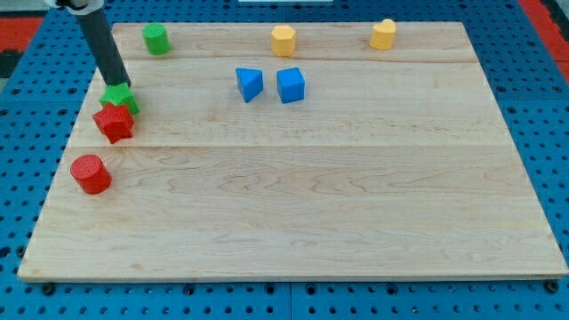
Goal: Separate red star and green star
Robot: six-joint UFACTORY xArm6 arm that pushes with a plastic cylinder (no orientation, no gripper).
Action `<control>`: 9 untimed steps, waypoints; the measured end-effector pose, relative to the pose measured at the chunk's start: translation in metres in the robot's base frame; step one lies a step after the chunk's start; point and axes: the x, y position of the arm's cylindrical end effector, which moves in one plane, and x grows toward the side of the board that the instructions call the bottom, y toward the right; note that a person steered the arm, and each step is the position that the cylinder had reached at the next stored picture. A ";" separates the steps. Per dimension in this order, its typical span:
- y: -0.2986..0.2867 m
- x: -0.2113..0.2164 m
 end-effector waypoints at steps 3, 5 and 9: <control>-0.002 -0.021; -0.055 -0.010; 0.004 0.084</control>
